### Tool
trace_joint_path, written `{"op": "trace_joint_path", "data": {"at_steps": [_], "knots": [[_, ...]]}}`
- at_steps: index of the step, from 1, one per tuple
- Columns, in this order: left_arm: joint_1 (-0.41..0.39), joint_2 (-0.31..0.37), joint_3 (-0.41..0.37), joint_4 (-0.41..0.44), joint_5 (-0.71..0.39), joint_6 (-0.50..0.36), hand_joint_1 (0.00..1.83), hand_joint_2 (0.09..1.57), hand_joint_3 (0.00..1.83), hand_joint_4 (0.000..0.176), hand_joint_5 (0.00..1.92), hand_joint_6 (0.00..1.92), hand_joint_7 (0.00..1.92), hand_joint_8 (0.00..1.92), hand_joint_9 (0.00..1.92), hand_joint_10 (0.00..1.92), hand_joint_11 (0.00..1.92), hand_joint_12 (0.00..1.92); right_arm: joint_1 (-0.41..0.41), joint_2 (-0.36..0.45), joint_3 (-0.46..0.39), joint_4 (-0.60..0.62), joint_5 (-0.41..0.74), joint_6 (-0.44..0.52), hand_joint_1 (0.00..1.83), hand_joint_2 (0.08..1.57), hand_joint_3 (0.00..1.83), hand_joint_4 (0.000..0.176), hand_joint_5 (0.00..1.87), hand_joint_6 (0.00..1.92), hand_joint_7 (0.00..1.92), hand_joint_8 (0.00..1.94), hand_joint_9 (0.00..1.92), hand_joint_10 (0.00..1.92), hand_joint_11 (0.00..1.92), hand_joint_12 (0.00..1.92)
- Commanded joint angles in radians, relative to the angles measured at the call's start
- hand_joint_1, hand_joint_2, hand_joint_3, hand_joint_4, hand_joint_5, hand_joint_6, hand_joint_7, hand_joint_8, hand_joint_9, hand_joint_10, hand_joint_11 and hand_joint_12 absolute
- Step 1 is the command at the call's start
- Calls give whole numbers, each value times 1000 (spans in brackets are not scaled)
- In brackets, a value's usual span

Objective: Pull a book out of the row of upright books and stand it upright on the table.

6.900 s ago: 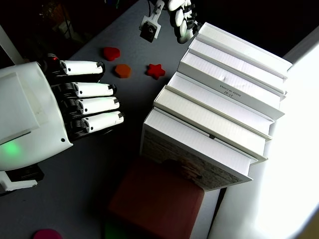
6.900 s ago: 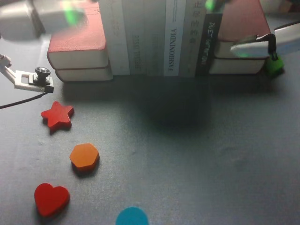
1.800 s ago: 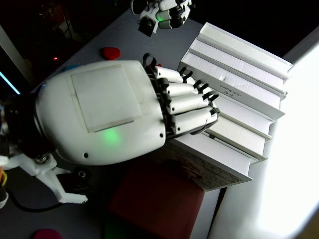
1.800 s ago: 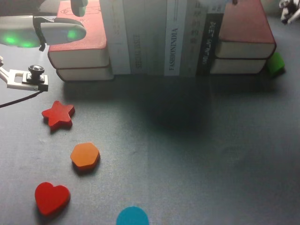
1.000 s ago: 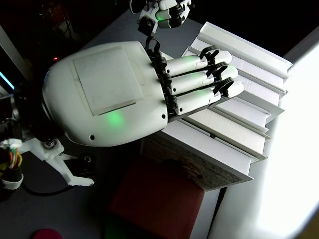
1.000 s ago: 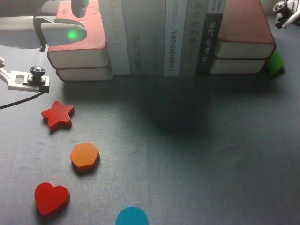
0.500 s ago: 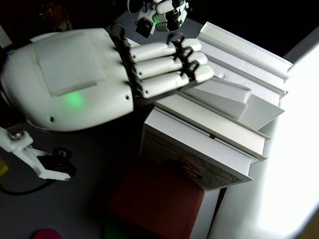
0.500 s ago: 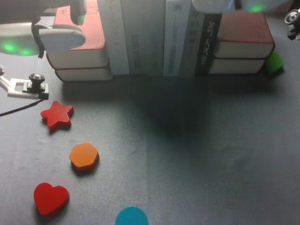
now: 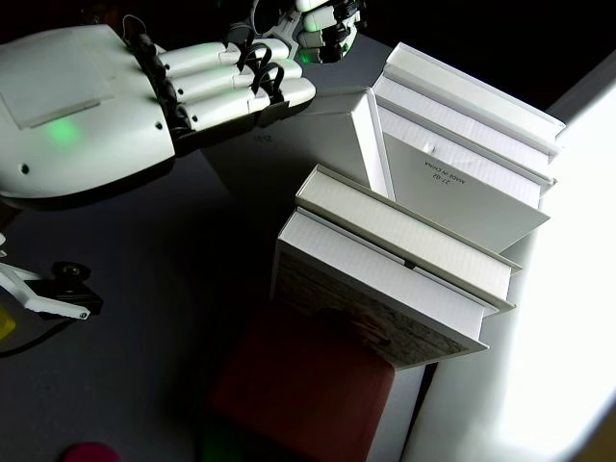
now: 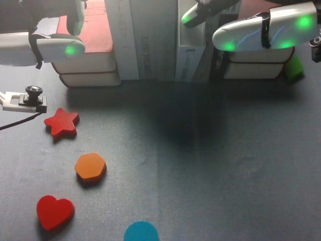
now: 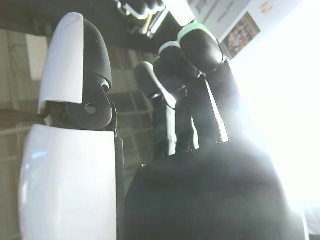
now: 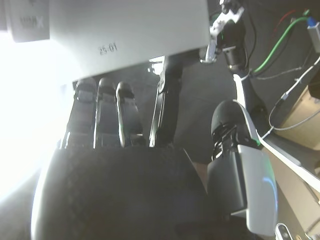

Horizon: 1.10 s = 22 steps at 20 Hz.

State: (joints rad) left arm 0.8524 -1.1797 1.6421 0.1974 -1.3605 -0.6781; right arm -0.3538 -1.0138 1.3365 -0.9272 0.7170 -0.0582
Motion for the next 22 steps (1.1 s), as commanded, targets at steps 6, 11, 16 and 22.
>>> {"op": "trace_joint_path", "data": {"at_steps": [6,11,16,22], "knots": [[-9,2,-2,-60,-103,-9,1392,1013,3,0,352,1083,219,1515,489,1771,640,1854,3,6,10,68,24,-11,150,1311,27,0,795,2,0,0,0,0,0,0],[-1,1,-2,-60,-104,-9,1324,1004,0,0,341,1111,242,1495,518,1749,644,1808,8,9,-15,67,36,-10,158,1214,0,99,619,0,0,0,0,0,0,0],[6,2,-7,-62,-104,-9,1300,999,0,0,404,985,399,1588,577,1833,690,1850,29,56,-77,60,113,11,640,1100,23,42,210,16,189,10,108,17,0,573],[21,2,-11,-68,-105,-9,1222,1006,5,0,318,1158,331,1515,585,1752,707,1787,77,102,-122,10,147,35,646,1094,2,52,231,6,144,4,124,10,0,1136]]}}
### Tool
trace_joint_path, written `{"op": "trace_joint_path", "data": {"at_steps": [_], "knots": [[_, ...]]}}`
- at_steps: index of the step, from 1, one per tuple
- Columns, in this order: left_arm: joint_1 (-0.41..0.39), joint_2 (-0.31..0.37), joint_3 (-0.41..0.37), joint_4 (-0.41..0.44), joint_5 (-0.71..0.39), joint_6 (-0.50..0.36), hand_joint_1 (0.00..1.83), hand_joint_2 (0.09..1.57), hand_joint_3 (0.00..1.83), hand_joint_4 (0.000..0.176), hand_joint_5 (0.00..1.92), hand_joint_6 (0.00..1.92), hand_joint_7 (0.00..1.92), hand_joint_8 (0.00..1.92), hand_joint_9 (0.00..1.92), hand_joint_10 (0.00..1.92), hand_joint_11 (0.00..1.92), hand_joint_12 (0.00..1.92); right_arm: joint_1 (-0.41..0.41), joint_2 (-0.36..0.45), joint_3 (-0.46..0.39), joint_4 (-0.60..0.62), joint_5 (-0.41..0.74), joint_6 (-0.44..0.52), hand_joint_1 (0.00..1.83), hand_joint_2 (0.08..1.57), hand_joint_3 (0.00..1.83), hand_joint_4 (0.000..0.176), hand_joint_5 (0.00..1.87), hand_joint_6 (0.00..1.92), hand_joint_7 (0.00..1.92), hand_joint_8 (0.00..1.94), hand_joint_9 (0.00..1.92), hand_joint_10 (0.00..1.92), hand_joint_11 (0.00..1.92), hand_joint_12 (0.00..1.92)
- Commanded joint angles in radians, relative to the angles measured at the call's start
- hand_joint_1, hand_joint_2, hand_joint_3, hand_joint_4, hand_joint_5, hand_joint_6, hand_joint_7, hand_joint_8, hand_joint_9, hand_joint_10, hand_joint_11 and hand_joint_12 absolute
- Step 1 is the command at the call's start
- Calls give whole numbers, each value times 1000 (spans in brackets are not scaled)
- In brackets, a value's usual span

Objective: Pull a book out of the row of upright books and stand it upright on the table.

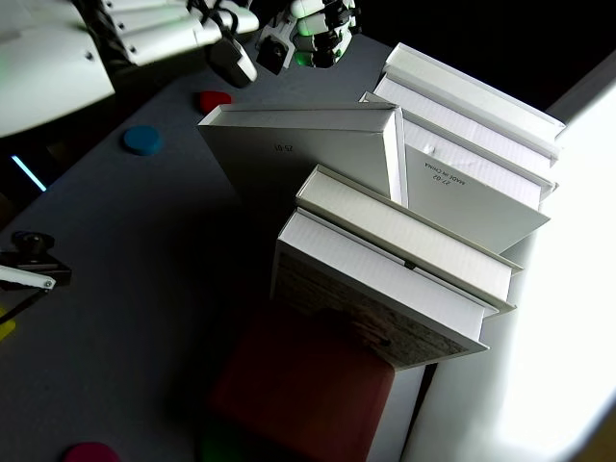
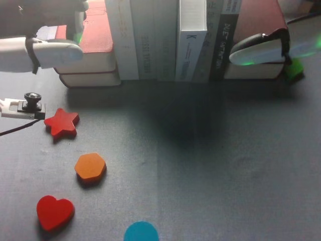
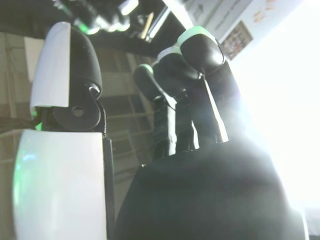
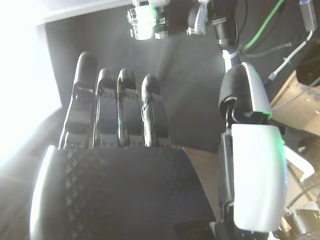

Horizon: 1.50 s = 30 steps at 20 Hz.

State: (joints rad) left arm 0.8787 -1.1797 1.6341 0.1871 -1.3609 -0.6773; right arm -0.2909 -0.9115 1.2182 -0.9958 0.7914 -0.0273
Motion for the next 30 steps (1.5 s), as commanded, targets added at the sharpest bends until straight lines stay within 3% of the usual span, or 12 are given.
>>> {"op": "trace_joint_path", "data": {"at_steps": [1,5,6,8,12,14,15,19,22,23,25,30], "knots": [[-7,3,-4,-58,-106,-9,1256,995,0,0,331,1107,338,1483,573,1762,688,1797,28,-2,-2,57,73,21,610,1098,3,53,228,5,145,3,125,10,0,1138],[-11,2,-4,-56,-104,-9,1298,1033,10,0,334,1011,331,1410,567,1726,683,1759,83,-21,47,-92,30,125,619,1094,1,59,230,4,145,2,125,8,0,1140],[-11,1,-4,-56,-104,-9,1301,1032,8,0,329,1000,346,1415,558,1724,676,1766,102,-33,67,-138,21,168,848,916,0,127,282,7,154,0,59,1,0,718],[-18,2,0,-52,-98,-9,1334,1011,0,0,369,968,336,1369,577,1704,685,1752,142,-73,122,-249,-15,286,977,852,0,106,140,0,17,0,1,0,0,28],[-30,11,1,-38,-92,-9,1348,997,0,0,564,724,474,1304,603,1676,661,1776,206,-109,172,-457,-120,376,978,825,0,113,93,11,0,0,0,0,0,0],[-37,10,2,-30,-88,-9,1284,990,0,0,554,612,481,1240,604,1566,627,1694,246,-113,172,-578,-144,430,946,801,0,150,3,0,0,0,0,0,0,0],[-41,9,1,-24,-83,-9,1325,989,0,0,539,598,435,1191,598,1546,652,1679,271,-123,177,-656,-150,482,773,805,0,116,0,0,0,0,0,0,47,27],[-51,5,6,-10,-81,-9,1276,994,0,0,525,715,426,1226,629,1556,653,1636,320,-162,193,-868,-144,618,803,836,1,174,10,1,0,0,0,0,3,1],[-58,0,10,-2,-73,-9,1300,977,0,0,511,895,439,1357,602,1535,609,1631,335,-195,193,-977,-133,661,773,896,22,176,20,4,0,0,0,0,0,0],[-59,-2,11,-2,-73,-9,1299,977,0,0,487,1031,371,1370,557,1529,612,1608,335,-199,193,-986,-129,664,765,881,13,176,37,10,0,0,0,0,47,22],[-63,-3,11,2,-70,-9,1266,971,0,0,473,1175,354,1512,501,1644,636,1741,339,-207,192,-1014,-124,677,783,883,0,176,152,16,0,0,0,0,0,978],[-62,-4,12,4,-67,-9,1241,980,3,0,537,1246,420,1527,486,1682,650,1747,340,-218,192,-1082,-124,699,700,881,0,166,234,22,0,0,0,0,0,1184]]}}
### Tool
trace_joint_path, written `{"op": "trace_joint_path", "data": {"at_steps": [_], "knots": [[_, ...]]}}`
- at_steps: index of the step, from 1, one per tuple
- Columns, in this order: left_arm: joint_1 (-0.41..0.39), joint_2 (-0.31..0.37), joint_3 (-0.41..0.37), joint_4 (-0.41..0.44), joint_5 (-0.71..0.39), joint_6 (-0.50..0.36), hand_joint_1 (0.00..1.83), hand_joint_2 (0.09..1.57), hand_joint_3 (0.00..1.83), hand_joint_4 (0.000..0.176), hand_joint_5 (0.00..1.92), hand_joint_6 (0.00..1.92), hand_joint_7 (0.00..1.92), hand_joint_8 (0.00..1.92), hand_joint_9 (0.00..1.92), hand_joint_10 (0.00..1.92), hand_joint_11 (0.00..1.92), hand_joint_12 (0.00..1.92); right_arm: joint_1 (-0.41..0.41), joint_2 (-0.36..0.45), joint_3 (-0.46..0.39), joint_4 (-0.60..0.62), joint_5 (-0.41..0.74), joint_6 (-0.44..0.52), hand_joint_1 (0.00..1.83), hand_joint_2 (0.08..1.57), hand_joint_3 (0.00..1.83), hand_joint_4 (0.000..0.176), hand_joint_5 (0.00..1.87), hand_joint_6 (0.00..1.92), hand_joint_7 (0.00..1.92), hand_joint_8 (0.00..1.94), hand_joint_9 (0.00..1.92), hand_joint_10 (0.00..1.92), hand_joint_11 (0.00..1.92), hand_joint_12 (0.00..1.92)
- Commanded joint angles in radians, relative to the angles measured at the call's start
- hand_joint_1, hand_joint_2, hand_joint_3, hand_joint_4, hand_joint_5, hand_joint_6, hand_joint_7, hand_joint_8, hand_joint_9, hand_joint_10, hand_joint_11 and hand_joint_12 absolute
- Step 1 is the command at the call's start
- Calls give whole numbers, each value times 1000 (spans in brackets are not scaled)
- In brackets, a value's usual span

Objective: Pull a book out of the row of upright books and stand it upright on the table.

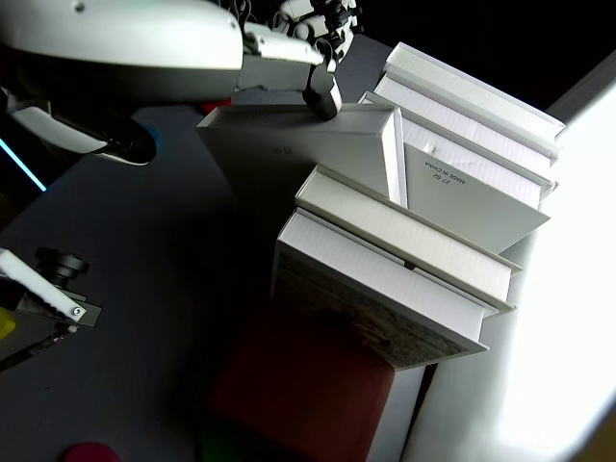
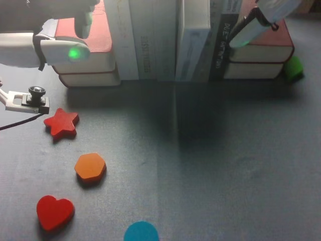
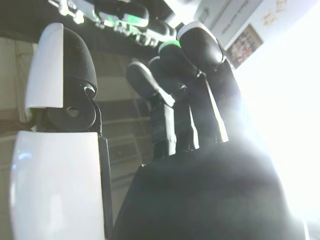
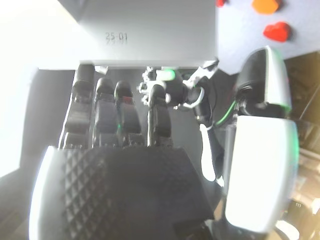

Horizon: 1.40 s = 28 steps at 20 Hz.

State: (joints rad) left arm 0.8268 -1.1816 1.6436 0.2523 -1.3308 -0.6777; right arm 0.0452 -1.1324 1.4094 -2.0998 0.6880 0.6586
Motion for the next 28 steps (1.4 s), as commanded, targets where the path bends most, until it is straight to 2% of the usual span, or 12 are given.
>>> {"op": "trace_joint_path", "data": {"at_steps": [1,7,10,11,12,14,15,16,18,24,26,28], "knots": [[-10,-2,2,-62,-97,-9,1241,980,3,0,537,1246,420,1527,486,1682,650,1747,4,3,2,22,-21,13,700,881,0,166,234,22,0,0,0,0,0,1184],[-8,-3,1,-62,-103,-9,1157,1106,22,0,913,1088,463,1597,566,1753,713,1815,4,2,3,9,-21,15,789,921,9,105,294,22,49,5,17,4,0,612],[-9,0,1,-62,-101,-9,1279,944,0,0,602,1326,457,1729,548,1900,719,1921,2,-7,6,-2,-21,15,1235,1014,14,0,828,113,668,77,578,159,28,1472],[-10,0,0,-63,-102,-9,1271,947,0,0,597,1295,460,1720,554,1899,732,1921,1,-9,8,-2,-21,15,1347,1111,10,0,849,839,886,805,852,1081,448,1607],[-10,0,0,-63,-103,-9,1273,948,0,0,599,1321,468,1743,568,1906,745,1921,-1,-11,8,1,-21,17,1199,1118,3,0,948,969,1140,1313,1201,1571,1049,1858],[-10,0,-1,-63,-104,-9,1176,1072,46,0,847,1165,466,1741,559,1884,730,1921,-7,-20,20,16,-9,40,1174,1138,0,0,941,1003,1059,1610,1189,1822,1176,1920],[-10,1,-2,-63,-104,-9,1176,1072,46,0,847,1165,466,1741,559,1884,730,1921,-9,-22,24,25,-4,40,1174,1138,0,0,941,1003,1059,1610,1189,1822,1176,1920],[-10,0,-2,-63,-105,-9,1259,998,0,0,677,1216,447,1787,541,1916,718,1921,-13,-22,26,44,4,40,1420,1123,0,0,968,910,935,1111,1014,1318,843,1720],[-9,-1,-2,-63,-106,-9,1256,966,0,0,580,1406,463,1829,557,1921,743,1921,-14,-23,25,61,17,40,1399,1087,0,0,990,990,1045,669,1002,1156,736,1476],[-7,-2,-4,-63,-108,-9,1226,959,0,0,568,1434,462,1866,581,1921,765,1921,-15,-20,19,110,33,29,1386,1075,0,0,1007,902,1070,715,1011,1173,707,1494],[-4,-2,-5,-65,-108,-9,1142,1110,30,0,898,1132,453,1907,594,1921,784,1921,-15,-14,13,120,39,28,1385,1083,1,0,978,969,1049,792,988,1151,643,1465],[-4,-2,-6,-65,-108,-9,1230,965,0,0,592,1265,444,1863,578,1921,769,1921,-15,-3,-1,134,55,28,1469,1099,0,0,939,1028,1041,815,1000,1064,637,1543]]}}
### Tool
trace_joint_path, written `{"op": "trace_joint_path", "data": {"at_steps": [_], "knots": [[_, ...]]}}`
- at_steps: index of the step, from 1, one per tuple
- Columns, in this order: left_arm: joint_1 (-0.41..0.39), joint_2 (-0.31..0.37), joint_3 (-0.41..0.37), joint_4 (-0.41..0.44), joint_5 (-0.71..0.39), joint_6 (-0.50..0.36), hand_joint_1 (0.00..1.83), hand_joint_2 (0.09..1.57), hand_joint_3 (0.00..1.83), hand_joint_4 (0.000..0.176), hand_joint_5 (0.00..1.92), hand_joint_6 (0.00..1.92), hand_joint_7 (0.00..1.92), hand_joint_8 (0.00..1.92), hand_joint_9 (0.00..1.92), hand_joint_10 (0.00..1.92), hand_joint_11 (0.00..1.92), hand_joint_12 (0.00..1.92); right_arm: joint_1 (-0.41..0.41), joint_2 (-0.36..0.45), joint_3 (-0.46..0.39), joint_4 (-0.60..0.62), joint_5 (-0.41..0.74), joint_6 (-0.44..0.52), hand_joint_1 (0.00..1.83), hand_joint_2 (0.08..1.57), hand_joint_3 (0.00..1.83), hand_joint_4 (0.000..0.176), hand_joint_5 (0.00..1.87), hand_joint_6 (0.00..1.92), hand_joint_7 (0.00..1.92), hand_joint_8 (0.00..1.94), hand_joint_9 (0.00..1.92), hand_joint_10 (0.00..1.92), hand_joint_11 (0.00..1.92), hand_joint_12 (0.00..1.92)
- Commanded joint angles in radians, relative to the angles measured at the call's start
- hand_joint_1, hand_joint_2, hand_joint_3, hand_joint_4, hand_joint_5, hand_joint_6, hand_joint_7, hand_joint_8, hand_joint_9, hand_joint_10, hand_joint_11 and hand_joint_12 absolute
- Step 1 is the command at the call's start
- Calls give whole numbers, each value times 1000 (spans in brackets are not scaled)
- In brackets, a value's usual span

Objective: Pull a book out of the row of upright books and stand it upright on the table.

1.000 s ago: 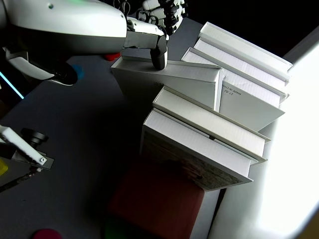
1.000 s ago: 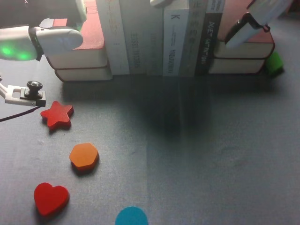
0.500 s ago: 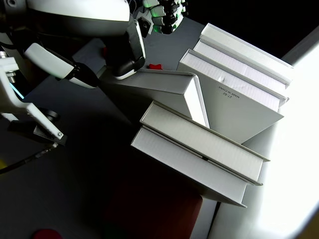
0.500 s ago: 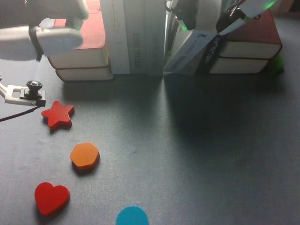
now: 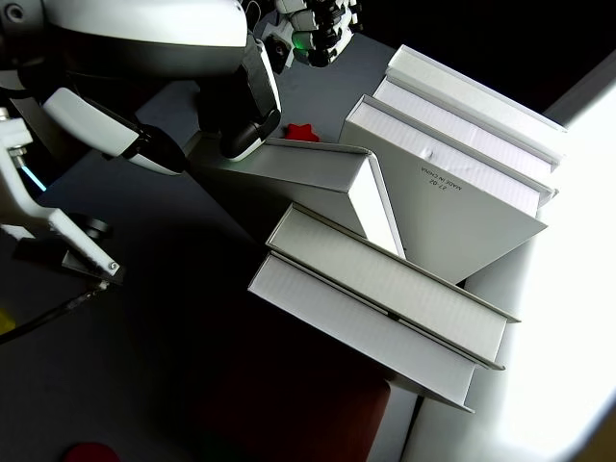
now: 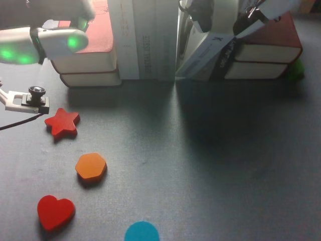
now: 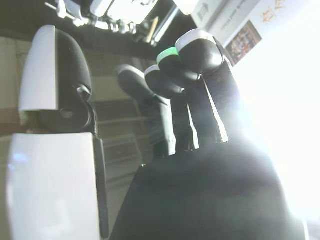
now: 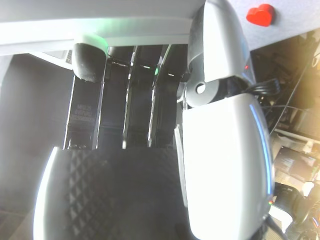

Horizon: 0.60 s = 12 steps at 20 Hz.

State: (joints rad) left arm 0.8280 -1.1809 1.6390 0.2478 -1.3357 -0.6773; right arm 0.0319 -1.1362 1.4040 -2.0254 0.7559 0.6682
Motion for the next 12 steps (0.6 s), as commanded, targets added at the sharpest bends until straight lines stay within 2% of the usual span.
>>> {"op": "trace_joint_path", "data": {"at_steps": [1,2,3,4,5,9,11,12], "knots": [[-4,-2,-4,-60,-101,-9,1218,961,0,0,567,1317,451,1831,556,1921,741,1921,-1,12,-10,66,-2,18,1486,1102,0,0,939,1020,1008,833,1013,1028,670,1587],[-2,-1,-6,-61,-100,-9,1198,965,0,0,561,1420,460,1884,583,1921,784,1921,-1,24,-24,70,7,18,1492,1111,3,0,858,1049,909,927,1038,1023,774,1589],[0,2,-8,-62,-98,-9,1198,965,0,0,561,1420,460,1884,583,1921,784,1921,-1,39,-43,75,19,19,1492,1111,3,0,858,1049,909,927,1038,1023,774,1589],[3,5,-10,-64,-96,-9,1215,957,0,0,573,1399,479,1879,628,1921,825,1921,-1,55,-63,80,31,19,1397,1127,3,0,842,1099,888,1008,1008,1155,788,1477],[6,9,-12,-65,-96,-9,1250,950,0,0,525,1425,391,1698,482,1809,650,1851,-1,75,-86,89,46,19,1375,1131,1,0,857,1088,885,1038,996,1185,746,1368],[12,18,-22,-75,-102,-9,1207,946,0,0,517,1431,365,1691,444,1824,649,1894,16,156,-166,128,95,19,1373,1137,1,0,828,1088,885,1066,989,1203,746,1361],[18,20,-24,-81,-105,-9,1204,944,0,0,528,1421,368,1720,462,1858,682,1916,23,184,-195,150,109,10,1373,1131,0,0,890,1055,869,1052,989,1192,744,1361],[20,19,-24,-83,-105,-9,1208,942,0,0,521,1428,363,1729,475,1880,718,1921,31,204,-215,159,119,8,1373,1137,1,0,828,1088,885,1066,989,1203,746,1361]]}}
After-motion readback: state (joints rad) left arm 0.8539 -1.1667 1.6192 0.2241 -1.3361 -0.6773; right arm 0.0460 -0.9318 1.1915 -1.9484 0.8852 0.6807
